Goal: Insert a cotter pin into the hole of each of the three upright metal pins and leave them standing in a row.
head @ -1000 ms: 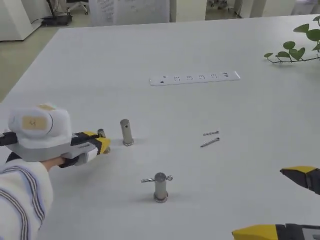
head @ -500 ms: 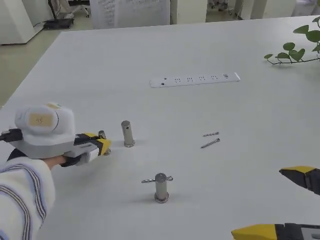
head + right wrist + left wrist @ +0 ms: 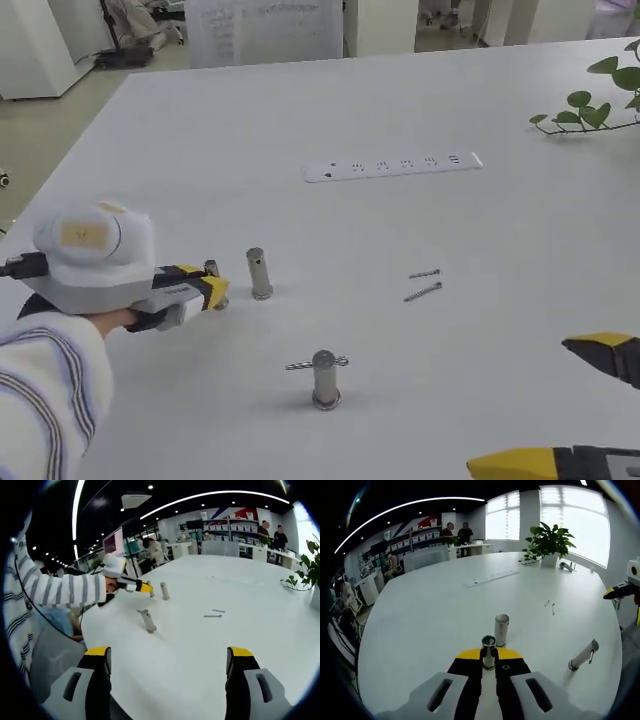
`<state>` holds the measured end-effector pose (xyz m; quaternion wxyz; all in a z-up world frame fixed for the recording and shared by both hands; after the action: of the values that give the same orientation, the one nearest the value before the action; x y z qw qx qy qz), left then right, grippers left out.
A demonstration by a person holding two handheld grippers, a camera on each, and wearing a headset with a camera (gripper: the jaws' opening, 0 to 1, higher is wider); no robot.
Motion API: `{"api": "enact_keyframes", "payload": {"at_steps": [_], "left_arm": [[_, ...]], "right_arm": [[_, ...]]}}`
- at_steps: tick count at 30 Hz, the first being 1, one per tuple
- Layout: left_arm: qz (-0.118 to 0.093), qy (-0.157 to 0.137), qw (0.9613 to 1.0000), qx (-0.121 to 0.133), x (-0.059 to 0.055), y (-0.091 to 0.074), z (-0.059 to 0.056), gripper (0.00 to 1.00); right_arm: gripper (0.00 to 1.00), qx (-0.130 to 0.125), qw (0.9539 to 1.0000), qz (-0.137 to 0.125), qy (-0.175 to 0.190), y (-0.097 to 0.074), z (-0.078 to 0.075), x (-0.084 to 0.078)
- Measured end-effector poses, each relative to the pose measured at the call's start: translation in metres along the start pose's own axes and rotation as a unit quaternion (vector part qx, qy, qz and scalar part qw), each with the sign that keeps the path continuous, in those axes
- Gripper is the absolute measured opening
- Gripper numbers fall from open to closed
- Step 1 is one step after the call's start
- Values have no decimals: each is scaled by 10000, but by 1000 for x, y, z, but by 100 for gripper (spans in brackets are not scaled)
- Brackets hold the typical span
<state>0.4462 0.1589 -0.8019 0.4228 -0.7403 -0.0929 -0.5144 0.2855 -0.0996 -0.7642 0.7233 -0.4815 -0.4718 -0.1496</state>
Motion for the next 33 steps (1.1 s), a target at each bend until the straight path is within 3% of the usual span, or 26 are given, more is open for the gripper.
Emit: {"api": "enact_keyframes", "payload": {"at_steps": [5,16,33], "left_arm": [[67,47,9999,-118,-2,-7,-8,7],[73,272,9984,-482,-5,-23,-37,7],[208,612,9897,-1280,-15,-50,-85,7]], "right_arm": [[97,15,10000,-7,-22,0,1,0],[97,39,10000,10,-29,0,1,1],[97,23,10000,50,-32,-1,-1,-3]]}}
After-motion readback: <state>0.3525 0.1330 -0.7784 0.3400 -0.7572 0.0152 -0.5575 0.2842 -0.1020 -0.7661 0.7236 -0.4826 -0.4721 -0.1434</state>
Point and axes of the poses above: the centre of the closed fingertips' face, and the gripper's own axes: y roughly forward along the fingers, z roughly to its left, x roughly out of its top, the point moved 2 cm from there along -y, roughly backward along the fingers, and after that the axes turned 11 degrees about -x, right-handed, at the moved point
